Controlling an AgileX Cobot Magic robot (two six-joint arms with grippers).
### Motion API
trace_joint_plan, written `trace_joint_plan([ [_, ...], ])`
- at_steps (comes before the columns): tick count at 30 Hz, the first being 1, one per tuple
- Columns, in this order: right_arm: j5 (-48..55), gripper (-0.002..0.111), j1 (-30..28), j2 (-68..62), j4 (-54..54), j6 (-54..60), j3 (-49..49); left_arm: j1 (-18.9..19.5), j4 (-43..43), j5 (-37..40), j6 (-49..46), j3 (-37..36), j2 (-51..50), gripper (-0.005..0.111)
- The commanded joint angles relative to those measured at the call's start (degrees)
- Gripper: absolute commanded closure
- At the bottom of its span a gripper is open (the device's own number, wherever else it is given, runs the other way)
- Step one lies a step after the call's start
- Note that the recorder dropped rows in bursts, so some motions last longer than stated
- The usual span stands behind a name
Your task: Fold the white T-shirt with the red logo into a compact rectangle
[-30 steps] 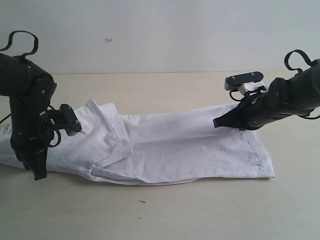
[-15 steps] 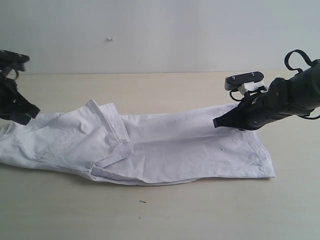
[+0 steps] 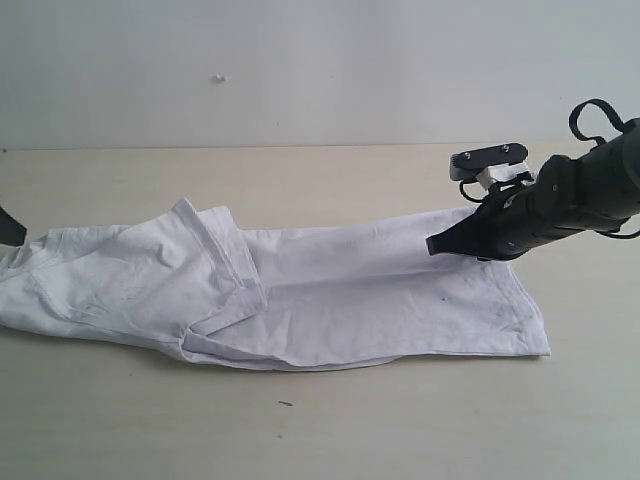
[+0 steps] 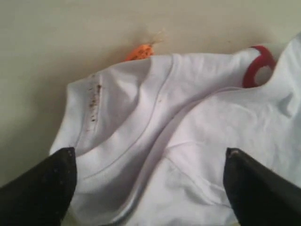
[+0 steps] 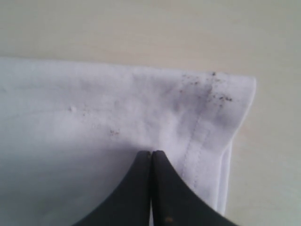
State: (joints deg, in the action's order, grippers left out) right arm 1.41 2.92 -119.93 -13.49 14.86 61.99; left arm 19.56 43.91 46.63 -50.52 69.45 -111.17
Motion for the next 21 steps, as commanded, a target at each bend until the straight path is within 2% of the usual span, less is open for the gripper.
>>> trace_joint_plan([
  [1, 1.39, 0.108, -0.28, 0.13, 0.16, 0.02, 0.3, 0.5, -0.99, -0.02, 0.11, -0.14, -2.76, 0.025],
  [12, 1.61, 0.108, -0.28, 0.13, 0.16, 0.02, 0.3, 0.5, -7.71, -5.29, 3.12, -0.14, -4.58, 0.025],
  [21, 1.72, 0.108, -0.28, 0.13, 0.16, 0.02, 0.3, 0.5, -7.08, -0.88, 1.46, -0.14, -7.95, 0.025],
])
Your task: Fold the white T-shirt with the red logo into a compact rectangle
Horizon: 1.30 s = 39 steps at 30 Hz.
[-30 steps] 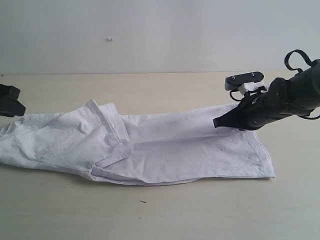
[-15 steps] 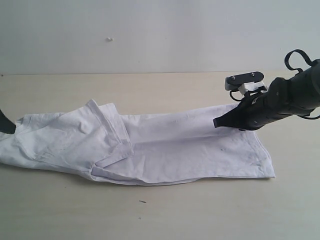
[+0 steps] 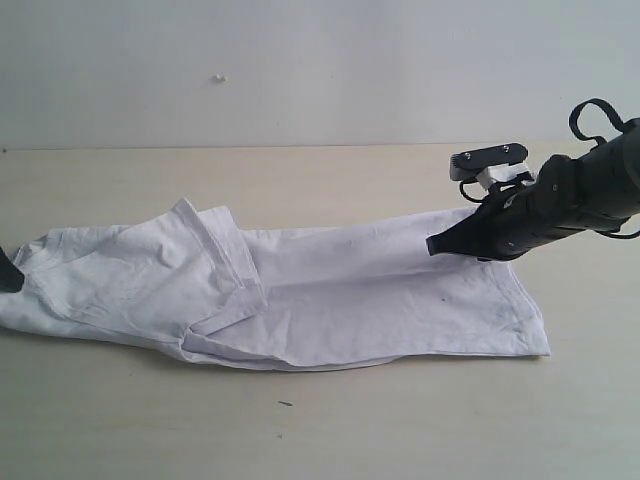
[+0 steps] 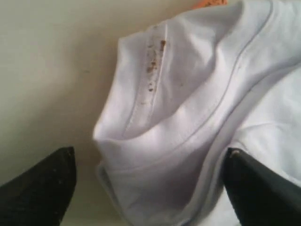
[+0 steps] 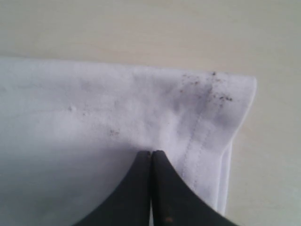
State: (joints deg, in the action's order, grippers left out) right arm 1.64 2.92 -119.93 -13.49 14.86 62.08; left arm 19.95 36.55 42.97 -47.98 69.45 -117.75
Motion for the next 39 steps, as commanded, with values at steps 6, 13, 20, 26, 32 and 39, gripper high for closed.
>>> trace_joint_plan([
  [6, 1.49, 0.108, -0.28, 0.13, 0.16, 0.02, 0.2, 0.11, 4.48, 8.71, -5.03, -0.03, -2.26, 0.025],
  [13, 1.6, 0.108, -0.28, 0.13, 0.16, 0.02, 0.2, -1.32, 10.0, 7.62, -8.59, -0.03, -4.62, 0.028],
  [20, 1.59, 0.108, -0.28, 0.13, 0.04, 0.02, 0.2, -3.74, 13.74, 2.42, -11.22, -0.03, -5.55, 0.105],
  [26, 1.59, 0.108, -0.28, 0.13, 0.04, 0.02, 0.2, -2.75, 11.75, 2.41, -14.07, -0.03, -3.65, 0.107],
  [32, -1.23, 0.108, -0.39, 0.13, 1.05, 0.56, 0.2, 3.19, 11.23, 1.98, -10.28, -0.03, 2.0, 0.107],
  [39, -4.76, 0.108, -0.39, 0.13, 1.05, 0.32, 0.2, 5.28, 13.88, 4.11, -10.47, -0.03, 8.66, 0.107],
])
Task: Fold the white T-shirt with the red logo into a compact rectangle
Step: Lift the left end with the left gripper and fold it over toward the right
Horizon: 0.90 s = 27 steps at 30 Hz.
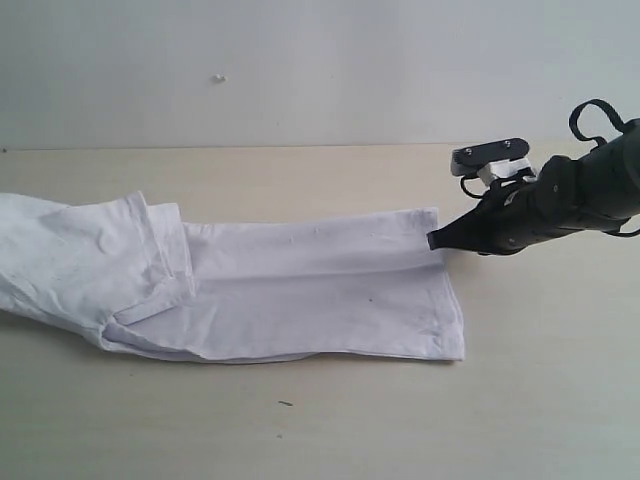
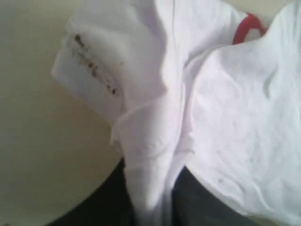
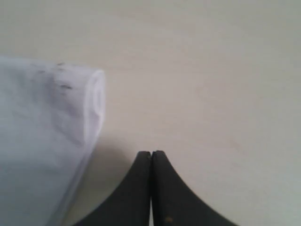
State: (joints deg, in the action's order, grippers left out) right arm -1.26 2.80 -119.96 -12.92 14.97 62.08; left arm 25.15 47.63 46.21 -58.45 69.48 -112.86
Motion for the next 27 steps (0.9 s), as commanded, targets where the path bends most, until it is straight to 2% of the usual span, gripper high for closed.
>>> trace_joint_plan([
  [1, -1.86, 0.108, -0.27, 0.15, 0.48, 0.21, 0.2, -0.03, 4.45, 1.61, -0.61, -0.06, 4.59, 0.107],
  [7, -1.49, 0.108, -0.27, 0.15, 0.48, 0.21, 0.2, -3.66, 19.74, 11.28, -7.9, -0.06, 8.33, 0.107],
  [10, -1.49, 0.108, -0.27, 0.15, 0.48, -0.11, 0.2, -7.79, 22.86, 12.39, -8.61, -0.06, 9.21, 0.107],
  [18, -1.95, 0.108, -0.27, 0.36, -0.63, -0.11, 0.2, -22.4, 33.01, 11.93, -11.16, 0.04, 9.76, 0.107],
  [22, -3.44, 0.108, -1.33, 1.15, -2.88, -0.11, 0.2, -29.16, 34.09, 8.72, -11.84, 1.45, 9.65, 0.107],
  [27, -2.42, 0.108, -4.34, 2.55, -6.8, -0.11, 0.2, -38.7, 34.49, -2.56, -11.84, 1.99, 7.87, 0.107],
])
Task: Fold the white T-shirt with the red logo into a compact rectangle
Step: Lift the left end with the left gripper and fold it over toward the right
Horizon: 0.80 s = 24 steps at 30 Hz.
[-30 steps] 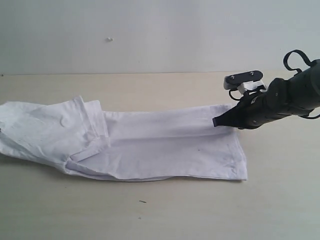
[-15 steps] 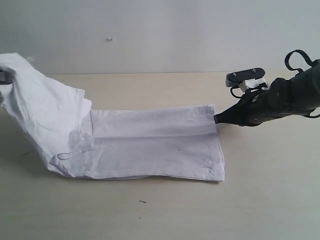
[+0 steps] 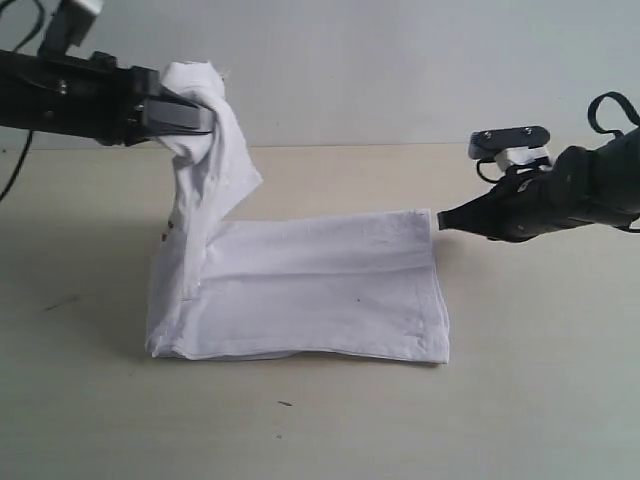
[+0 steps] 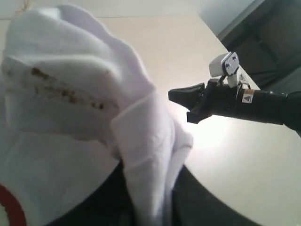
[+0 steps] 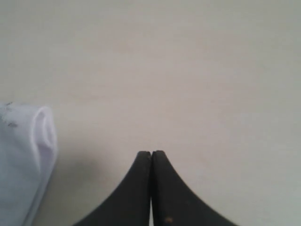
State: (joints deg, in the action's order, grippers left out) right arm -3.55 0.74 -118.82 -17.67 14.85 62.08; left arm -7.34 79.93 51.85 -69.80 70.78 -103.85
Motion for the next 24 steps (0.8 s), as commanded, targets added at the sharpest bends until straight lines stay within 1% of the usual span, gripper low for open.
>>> trace_joint_plan([
  [1, 0.4, 0.108, -2.58, 1.41, -2.05, 0.0, 0.2, -7.52, 2.19, -10.09, -0.48, 0.7, -1.68, 0.107],
  [3, 0.82, 0.108, -2.73, 1.41, -2.05, 0.0, 0.2, -10.45, 2.91, -12.65, -0.63, 1.36, -3.52, 0.107],
  [7, 1.09, 0.108, -2.73, 1.41, -2.05, 0.0, 0.2, -14.78, 4.58, -13.46, -0.63, 4.11, -8.19, 0.107],
  [9, 1.33, 0.108, -2.73, 1.41, -2.05, 0.0, 0.2, -16.88, 4.95, -12.37, -0.63, 5.82, -10.68, 0.107],
  [10, 1.33, 0.108, -2.73, 1.41, -2.05, 0.0, 0.2, -17.83, 4.95, -11.85, -0.63, 6.72, -11.57, 0.106],
  [12, 1.33, 0.108, -2.73, 1.41, -2.05, 0.0, 0.2, -19.3, 4.95, -9.04, -0.63, 8.66, -13.51, 0.097],
  [13, 1.33, 0.108, -2.73, 1.41, -2.05, 0.0, 0.2, -19.79, 4.95, -7.92, -0.63, 9.48, -14.08, 0.089],
  [15, 1.65, 0.108, -2.73, 1.41, -2.05, 0.0, 0.2, -20.63, 4.95, -6.87, -0.63, 11.23, -14.72, 0.064],
  [17, 2.23, 0.108, -2.73, 1.41, -2.05, 0.0, 0.2, -20.8, 4.81, -6.47, -0.45, 12.08, -14.84, 0.033],
  [18, 2.49, 0.108, -2.73, 1.41, -2.05, 0.0, 0.2, -20.8, 4.05, -5.5, 0.2, 12.7, -14.73, 0.022],
  [19, 2.49, 0.108, -2.73, 1.41, -2.05, 0.0, 0.2, -20.56, 3.0, -4.54, 0.61, 13.16, -14.62, 0.017],
  [20, 2.49, 0.108, -2.73, 1.41, -2.05, 0.0, 0.2, -20.14, 1.28, -3.63, 1.41, 13.83, -14.37, 0.018],
  [21, 2.49, 0.108, -2.73, 1.41, -2.05, 0.0, 0.2, -19.88, -0.61, -3.54, 3.11, 14.11, -14.12, 0.021],
  [24, 2.76, 0.108, -2.73, 1.41, -2.05, 0.0, 0.2, -18.36, -5.27, -3.8, 5.36, 14.24, -12.8, 0.04],
])
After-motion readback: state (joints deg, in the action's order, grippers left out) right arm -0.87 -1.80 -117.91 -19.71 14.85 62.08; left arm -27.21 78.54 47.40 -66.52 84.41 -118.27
